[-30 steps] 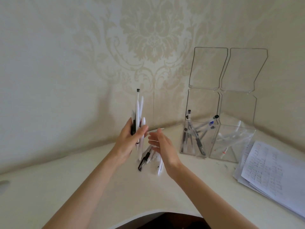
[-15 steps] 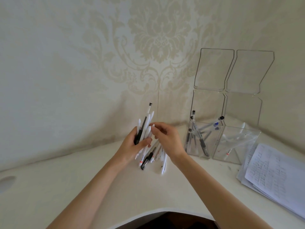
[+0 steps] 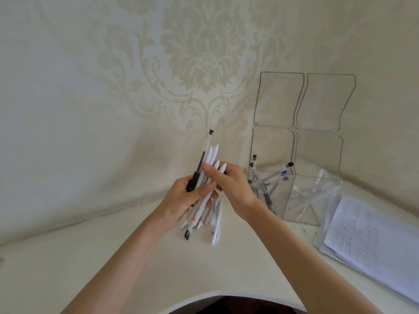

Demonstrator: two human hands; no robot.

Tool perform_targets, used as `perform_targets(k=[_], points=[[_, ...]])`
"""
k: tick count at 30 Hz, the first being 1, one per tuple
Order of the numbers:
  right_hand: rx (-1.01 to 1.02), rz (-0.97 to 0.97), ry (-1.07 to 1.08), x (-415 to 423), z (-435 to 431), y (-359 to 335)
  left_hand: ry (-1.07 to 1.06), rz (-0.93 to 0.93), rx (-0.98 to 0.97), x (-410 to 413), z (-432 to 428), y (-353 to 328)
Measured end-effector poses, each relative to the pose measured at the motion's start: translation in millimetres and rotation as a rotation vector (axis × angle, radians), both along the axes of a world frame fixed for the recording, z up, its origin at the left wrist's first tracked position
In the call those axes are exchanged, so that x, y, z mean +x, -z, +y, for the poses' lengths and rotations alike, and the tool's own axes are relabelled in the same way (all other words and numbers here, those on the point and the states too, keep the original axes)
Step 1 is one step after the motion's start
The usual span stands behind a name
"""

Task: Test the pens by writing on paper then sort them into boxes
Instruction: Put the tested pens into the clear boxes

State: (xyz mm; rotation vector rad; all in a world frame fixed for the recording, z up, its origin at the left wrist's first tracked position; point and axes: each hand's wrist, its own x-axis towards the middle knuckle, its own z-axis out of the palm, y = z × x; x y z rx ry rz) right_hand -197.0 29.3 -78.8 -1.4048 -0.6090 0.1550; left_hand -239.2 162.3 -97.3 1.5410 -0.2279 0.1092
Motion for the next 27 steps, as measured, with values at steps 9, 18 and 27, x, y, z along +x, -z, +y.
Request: perform_targets(k=[9, 18, 27], points=[[-0.025, -0.150, 0.197, -7, -50, -22, -0.027, -0.059, -0.015, 11, -49, -11], [0.156, -0.339, 0.733, 11, -150, -87, 0.053, -0.118, -0.265, 34, -89, -50], [-0.340, -0.304, 0.941, 50, -200, -74, 0.215, -0.072, -0.358, 50, -116, -53]])
